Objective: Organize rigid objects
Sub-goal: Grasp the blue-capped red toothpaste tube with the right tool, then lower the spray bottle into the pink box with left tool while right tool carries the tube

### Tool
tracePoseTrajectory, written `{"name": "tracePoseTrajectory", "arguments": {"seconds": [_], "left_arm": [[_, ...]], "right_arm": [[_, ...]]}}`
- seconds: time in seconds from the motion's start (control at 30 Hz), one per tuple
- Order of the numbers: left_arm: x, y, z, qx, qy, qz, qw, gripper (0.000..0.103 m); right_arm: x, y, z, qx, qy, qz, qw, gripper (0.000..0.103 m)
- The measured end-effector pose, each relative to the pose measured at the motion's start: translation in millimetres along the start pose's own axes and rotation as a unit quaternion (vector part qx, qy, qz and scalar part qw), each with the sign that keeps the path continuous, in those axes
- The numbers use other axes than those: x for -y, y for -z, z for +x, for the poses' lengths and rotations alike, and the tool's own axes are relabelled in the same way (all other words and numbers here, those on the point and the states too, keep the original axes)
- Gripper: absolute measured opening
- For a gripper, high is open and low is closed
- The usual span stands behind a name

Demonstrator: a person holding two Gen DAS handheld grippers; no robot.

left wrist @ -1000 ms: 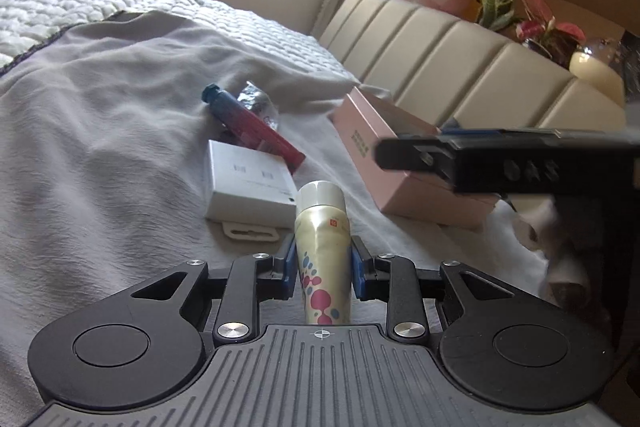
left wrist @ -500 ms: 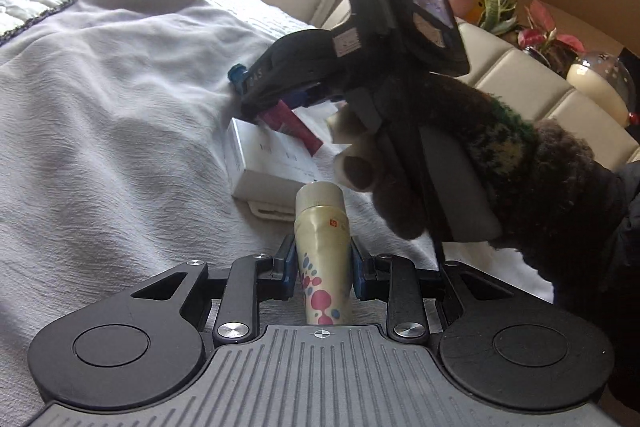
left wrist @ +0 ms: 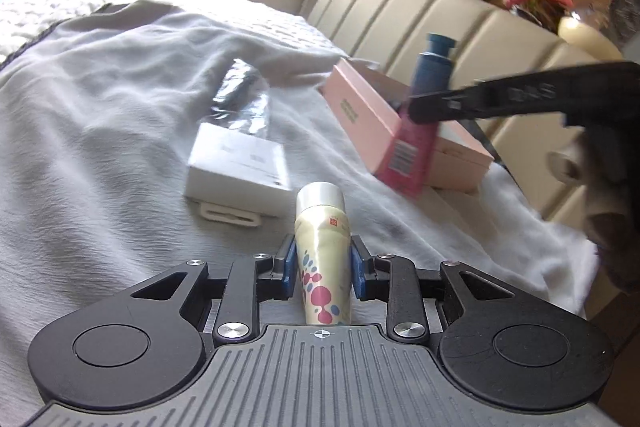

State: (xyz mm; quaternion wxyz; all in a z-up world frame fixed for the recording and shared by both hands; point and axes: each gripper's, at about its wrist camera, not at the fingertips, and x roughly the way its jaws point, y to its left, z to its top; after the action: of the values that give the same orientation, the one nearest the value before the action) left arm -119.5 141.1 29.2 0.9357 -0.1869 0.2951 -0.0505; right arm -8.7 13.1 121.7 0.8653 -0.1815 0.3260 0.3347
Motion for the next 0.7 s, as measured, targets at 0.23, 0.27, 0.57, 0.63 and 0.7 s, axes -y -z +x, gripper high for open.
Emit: {"name": "tracePoseTrajectory", "arguments": {"seconds": [0.23, 0.27, 0.57, 0.63, 0.7], "left_arm": [[74, 18, 20, -0.076, 0.042, 0.059, 0.9945, 0.03], [84, 17, 24, -0.086, 0.052, 0.062, 0.9929, 0.03], [143, -78, 61, -0.005, 0.062, 0.012, 0.998, 0.03], [154, -107, 82, 0.024, 0.06, -0.005, 0.9979, 0.03], [163, -131, 110, 0.049, 0.043, -0.015, 0.9978, 0.03]], "right_arm": [[56, 77, -86, 0.039, 0.029, 0.032, 0.998, 0.016], [62, 90, -95, 0.045, 0.036, 0.034, 0.998, 0.016], [114, 175, -130, 0.103, 0.055, 0.083, 0.99, 0.016], [123, 184, -127, 0.111, 0.055, 0.087, 0.989, 0.016], [133, 189, -123, 0.107, 0.048, 0.104, 0.988, 0.016]]}}
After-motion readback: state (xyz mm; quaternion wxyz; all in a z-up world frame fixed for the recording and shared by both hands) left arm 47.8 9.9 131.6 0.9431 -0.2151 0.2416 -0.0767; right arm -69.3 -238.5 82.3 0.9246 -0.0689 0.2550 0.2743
